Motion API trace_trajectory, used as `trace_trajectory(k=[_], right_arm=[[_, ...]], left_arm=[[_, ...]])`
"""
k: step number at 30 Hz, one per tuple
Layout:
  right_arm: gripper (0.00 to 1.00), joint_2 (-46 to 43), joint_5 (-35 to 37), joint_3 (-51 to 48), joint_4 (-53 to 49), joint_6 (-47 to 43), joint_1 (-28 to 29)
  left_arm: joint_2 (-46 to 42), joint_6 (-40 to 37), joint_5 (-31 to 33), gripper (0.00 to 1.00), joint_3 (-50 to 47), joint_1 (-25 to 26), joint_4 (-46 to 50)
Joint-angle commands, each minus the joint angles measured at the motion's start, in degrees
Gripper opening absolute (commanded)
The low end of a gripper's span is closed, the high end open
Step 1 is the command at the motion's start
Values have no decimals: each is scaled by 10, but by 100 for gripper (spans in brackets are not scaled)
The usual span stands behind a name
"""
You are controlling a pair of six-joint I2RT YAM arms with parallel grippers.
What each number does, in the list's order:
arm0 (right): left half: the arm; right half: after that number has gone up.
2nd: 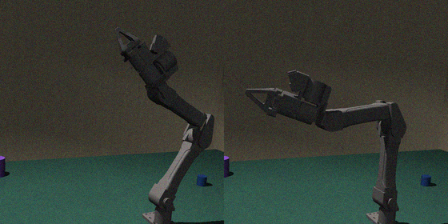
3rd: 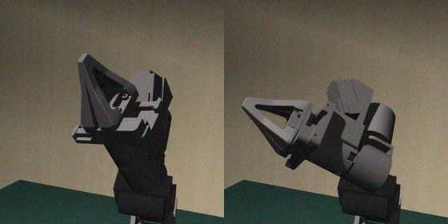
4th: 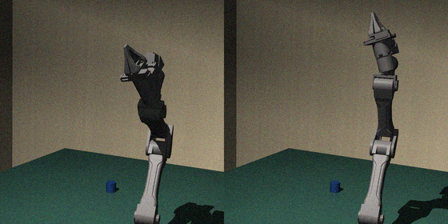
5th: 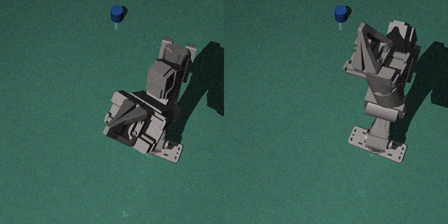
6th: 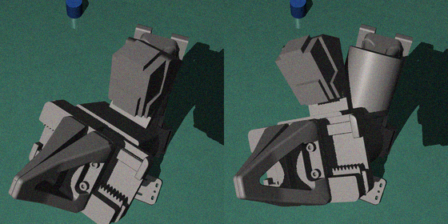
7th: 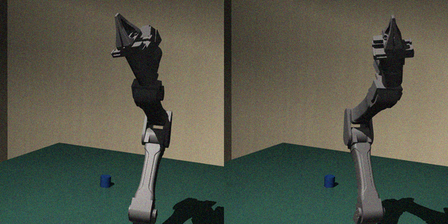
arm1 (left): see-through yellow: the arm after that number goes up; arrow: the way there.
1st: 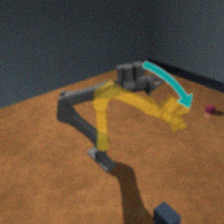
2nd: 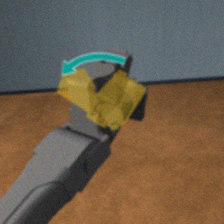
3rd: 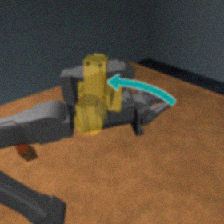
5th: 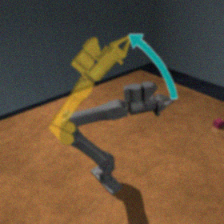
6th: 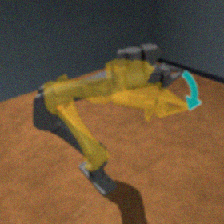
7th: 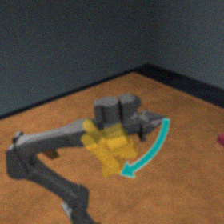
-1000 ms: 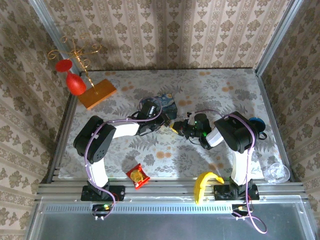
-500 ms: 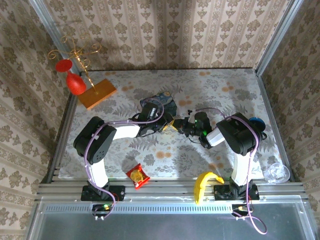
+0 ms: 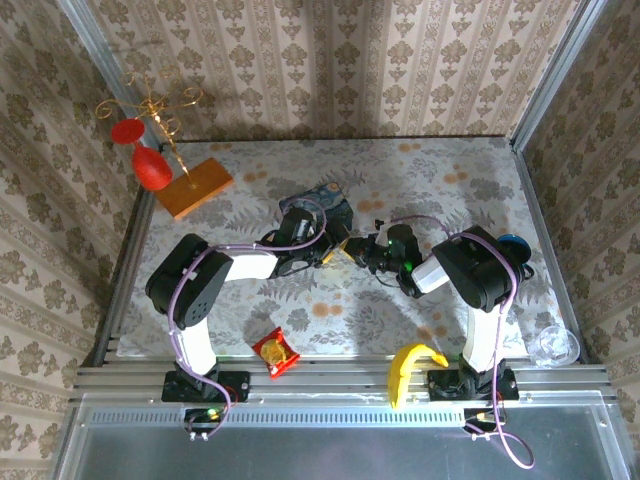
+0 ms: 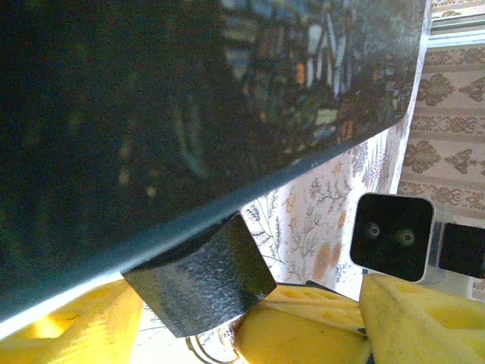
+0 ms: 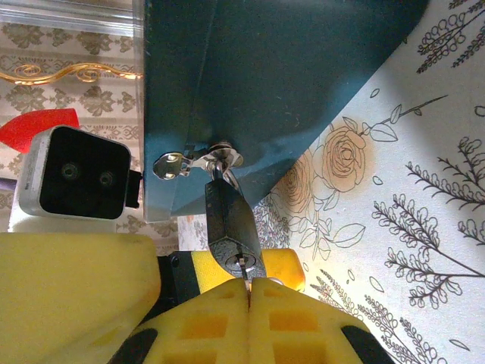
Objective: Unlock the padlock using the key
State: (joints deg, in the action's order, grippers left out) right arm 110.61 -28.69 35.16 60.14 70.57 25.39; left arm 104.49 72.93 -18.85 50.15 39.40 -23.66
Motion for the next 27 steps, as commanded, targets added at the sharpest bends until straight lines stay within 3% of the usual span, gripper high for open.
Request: trace_trajectory(k=[1,6,21,27], right_arm=[[0,-15,18,17,4,-15,5],[0,-22,19,18,-10,-24,6],[0,-27,27,20,-34,-40,11],[0,-32,31,24,-51,-49,15]], left_arm=[[5,28,-1,75,-12,-7,41],[15,31,15,64,-4,-12,36],[26,55,68,66,-7,-24,42],[35,60,71,53,11,-25,49]])
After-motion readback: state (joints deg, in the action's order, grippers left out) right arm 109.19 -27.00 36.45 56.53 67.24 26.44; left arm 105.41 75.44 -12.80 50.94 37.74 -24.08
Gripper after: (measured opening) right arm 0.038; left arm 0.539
